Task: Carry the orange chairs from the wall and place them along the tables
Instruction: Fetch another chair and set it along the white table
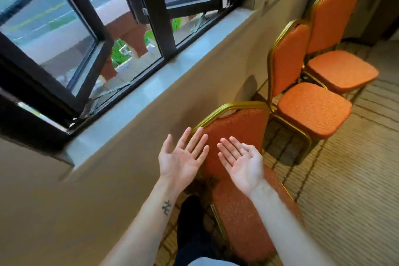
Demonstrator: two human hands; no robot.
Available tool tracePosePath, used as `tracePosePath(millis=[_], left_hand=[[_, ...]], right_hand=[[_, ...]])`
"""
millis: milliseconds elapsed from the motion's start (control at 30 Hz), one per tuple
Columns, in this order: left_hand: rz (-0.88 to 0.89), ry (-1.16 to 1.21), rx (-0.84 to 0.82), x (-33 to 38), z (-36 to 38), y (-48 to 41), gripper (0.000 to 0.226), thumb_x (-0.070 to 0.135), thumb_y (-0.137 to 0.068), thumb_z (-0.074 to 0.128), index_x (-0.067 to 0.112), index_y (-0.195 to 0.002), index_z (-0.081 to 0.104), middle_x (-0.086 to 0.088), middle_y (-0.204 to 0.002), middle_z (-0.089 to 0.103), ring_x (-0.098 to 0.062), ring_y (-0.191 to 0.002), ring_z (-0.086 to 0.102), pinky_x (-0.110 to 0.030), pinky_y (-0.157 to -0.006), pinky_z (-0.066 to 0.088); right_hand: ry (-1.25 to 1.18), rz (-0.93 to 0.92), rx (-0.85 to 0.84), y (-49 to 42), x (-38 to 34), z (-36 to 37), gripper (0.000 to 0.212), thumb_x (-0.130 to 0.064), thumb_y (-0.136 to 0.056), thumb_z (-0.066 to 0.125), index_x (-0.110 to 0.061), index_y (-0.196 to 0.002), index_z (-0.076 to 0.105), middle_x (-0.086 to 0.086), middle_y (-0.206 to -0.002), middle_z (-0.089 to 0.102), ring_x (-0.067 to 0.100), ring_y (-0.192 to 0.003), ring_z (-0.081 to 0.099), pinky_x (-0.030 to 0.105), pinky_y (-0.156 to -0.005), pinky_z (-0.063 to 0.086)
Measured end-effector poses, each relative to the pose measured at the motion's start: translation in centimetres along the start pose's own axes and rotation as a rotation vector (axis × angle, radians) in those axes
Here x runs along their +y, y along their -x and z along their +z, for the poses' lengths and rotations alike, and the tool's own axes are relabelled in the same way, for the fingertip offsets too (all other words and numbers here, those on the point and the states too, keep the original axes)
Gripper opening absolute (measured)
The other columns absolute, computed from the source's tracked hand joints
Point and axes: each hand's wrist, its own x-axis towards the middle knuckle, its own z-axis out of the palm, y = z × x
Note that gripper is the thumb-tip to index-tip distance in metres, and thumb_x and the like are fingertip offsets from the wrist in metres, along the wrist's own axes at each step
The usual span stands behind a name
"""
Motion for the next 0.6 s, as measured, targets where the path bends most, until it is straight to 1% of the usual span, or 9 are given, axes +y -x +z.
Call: tracePosePath(millis=[133,300,433,500,600], left_hand=[[-0.136,-0.121,-0.057,3.1,2.0,-9.4,0.059,0.052,-0.102,0.038,0.016,-0.147,0.048,-0.016,-0.141,0.060,-0.037,-0.132,0.057,-0.052,-0.118,0.033],[-0.297,-0.312,-0.150,6.3,5.9,-19.7,0.060,0.052,-0.100,0.043,0.016,-0.148,0.048,-0.016,-0.141,0.060,-0.037,-0.129,0.059,-0.051,-0.117,0.035],[-0.397,-0.399,-0.208,6.6,8.1,-24.7,0.058,0.052,-0.101,0.041,0.016,-0.145,0.049,-0.016,-0.139,0.062,-0.036,-0.127,0.061,-0.049,-0.113,0.040],[-0.435,-0.460,-0.221,6.3,8.5,-26.4,0.058,0.052,-0.101,0.040,0.017,-0.146,0.049,-0.015,-0.139,0.063,-0.035,-0.127,0.061,-0.048,-0.115,0.039],[-0.443,-0.547,-0.248,6.0,8.3,-28.3,0.056,0.051,-0.101,0.040,0.018,-0.144,0.050,-0.013,-0.138,0.064,-0.033,-0.128,0.060,-0.047,-0.119,0.033]], right_hand=[[-0.092,-0.076,0.102,-6.6,-0.5,1.6,0.042,-0.025,-0.101,0.038,-0.008,-0.136,0.055,0.017,-0.125,0.069,0.033,-0.116,0.067,0.046,-0.107,0.046],[-0.202,-0.193,0.241,-12.9,-0.6,4.2,0.042,-0.025,-0.101,0.041,-0.007,-0.135,0.056,0.015,-0.125,0.070,0.031,-0.118,0.066,0.047,-0.109,0.045],[-0.243,-0.266,0.360,-16.1,-0.3,5.6,0.044,-0.025,-0.103,0.039,-0.005,-0.139,0.055,0.014,-0.130,0.067,0.028,-0.125,0.060,0.047,-0.109,0.046],[-0.268,-0.295,0.410,-17.2,-0.1,6.2,0.044,-0.025,-0.104,0.037,-0.005,-0.139,0.055,0.014,-0.135,0.063,0.027,-0.129,0.056,0.047,-0.111,0.044],[-0.305,-0.321,0.467,-18.1,0.5,6.7,0.044,-0.024,-0.103,0.040,-0.006,-0.140,0.055,0.014,-0.141,0.058,0.026,-0.134,0.051,0.049,-0.113,0.041]])
